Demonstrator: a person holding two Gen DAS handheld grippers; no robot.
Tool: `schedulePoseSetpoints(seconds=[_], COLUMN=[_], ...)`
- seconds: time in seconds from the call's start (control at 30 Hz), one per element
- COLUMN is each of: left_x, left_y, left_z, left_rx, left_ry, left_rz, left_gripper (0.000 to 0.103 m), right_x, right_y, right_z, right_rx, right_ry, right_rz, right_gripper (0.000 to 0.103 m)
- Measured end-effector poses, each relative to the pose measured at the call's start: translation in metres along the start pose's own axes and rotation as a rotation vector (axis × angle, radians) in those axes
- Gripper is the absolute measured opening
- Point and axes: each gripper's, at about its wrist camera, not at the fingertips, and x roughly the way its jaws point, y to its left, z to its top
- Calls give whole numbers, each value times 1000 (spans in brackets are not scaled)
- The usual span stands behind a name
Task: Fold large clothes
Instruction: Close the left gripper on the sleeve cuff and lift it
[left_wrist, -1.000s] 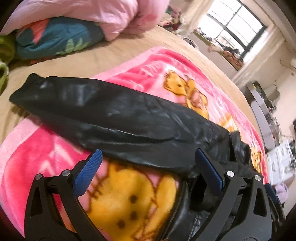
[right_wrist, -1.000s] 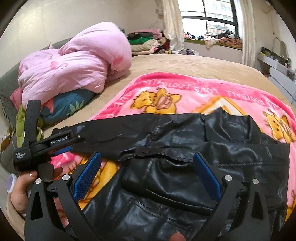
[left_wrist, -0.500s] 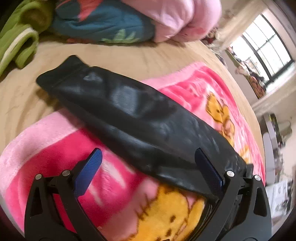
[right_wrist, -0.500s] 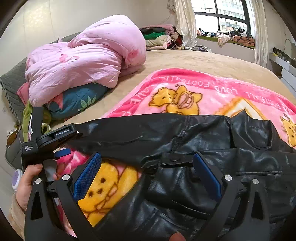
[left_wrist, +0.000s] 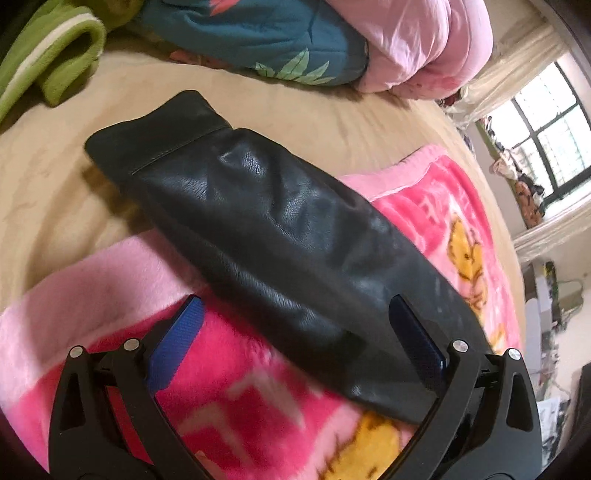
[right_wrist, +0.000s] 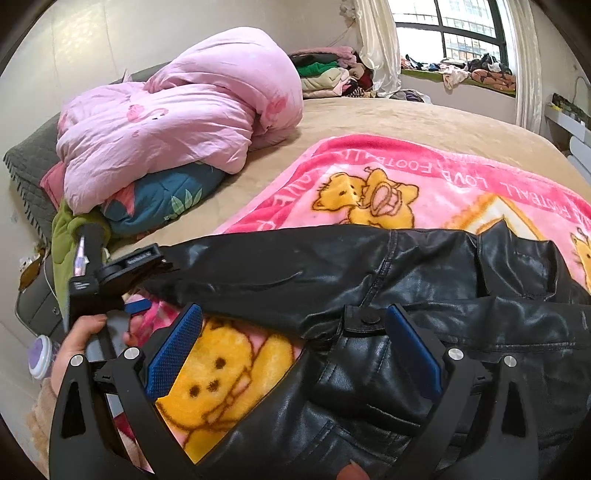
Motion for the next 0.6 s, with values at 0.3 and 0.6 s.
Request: schedulePoseSetpoints(seconds=[0.3,0.6], left_x=[4,-50], left_y=[-5,-41], left_z=[7,9], left_rx=[18,140], left_ry=[-105,-208], left_rz=[96,-149], left_gripper=[36,3], right_x=[-10,-35], right_y=[-24,-68], right_z=[-22,-39], right_rx=[58,217], right_ry=[19,0], right_rz=[-19,12], right_gripper=[98,98])
